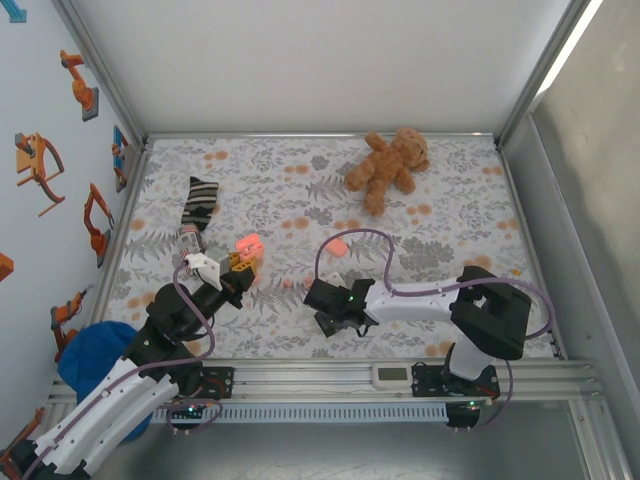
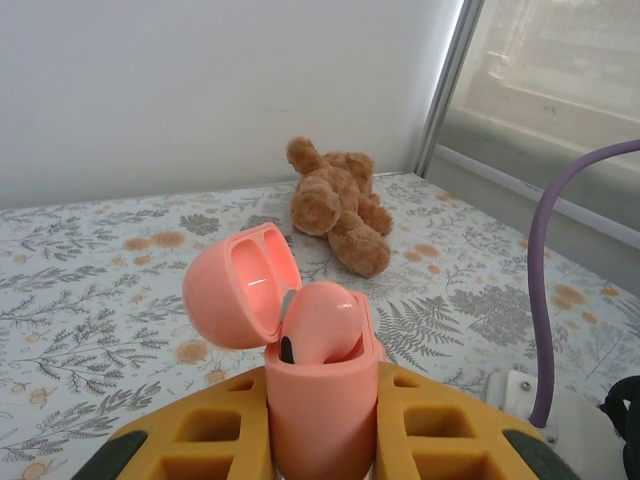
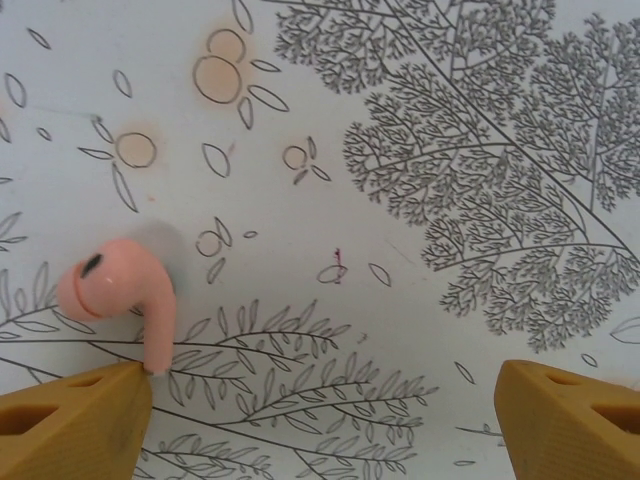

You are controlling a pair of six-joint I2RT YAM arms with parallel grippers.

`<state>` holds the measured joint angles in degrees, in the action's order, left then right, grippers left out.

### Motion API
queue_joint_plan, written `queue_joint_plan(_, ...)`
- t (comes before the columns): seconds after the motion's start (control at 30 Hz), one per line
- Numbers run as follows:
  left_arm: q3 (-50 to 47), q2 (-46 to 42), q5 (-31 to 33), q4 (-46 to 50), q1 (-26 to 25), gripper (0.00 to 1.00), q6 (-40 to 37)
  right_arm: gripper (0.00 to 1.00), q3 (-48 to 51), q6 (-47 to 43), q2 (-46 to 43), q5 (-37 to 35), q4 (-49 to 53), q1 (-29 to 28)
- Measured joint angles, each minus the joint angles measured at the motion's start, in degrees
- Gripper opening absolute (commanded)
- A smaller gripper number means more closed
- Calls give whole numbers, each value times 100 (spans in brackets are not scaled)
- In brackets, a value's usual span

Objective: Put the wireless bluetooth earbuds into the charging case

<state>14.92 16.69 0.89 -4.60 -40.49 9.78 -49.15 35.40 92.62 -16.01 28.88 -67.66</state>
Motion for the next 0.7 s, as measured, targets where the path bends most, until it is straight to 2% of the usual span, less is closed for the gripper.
queue_joint_plan(0.17,0,-2,0,0,0,0,0,87,7,-94,-166,127,79,50)
queue_joint_plan(0.43,0,-122,13,122,0,0,0,83,4,-358,-708,1034,-184,422)
queue_joint_plan(0.7,0,-162,22,205,0,0,0,73,-555,-710,-264,1561,-70,640)
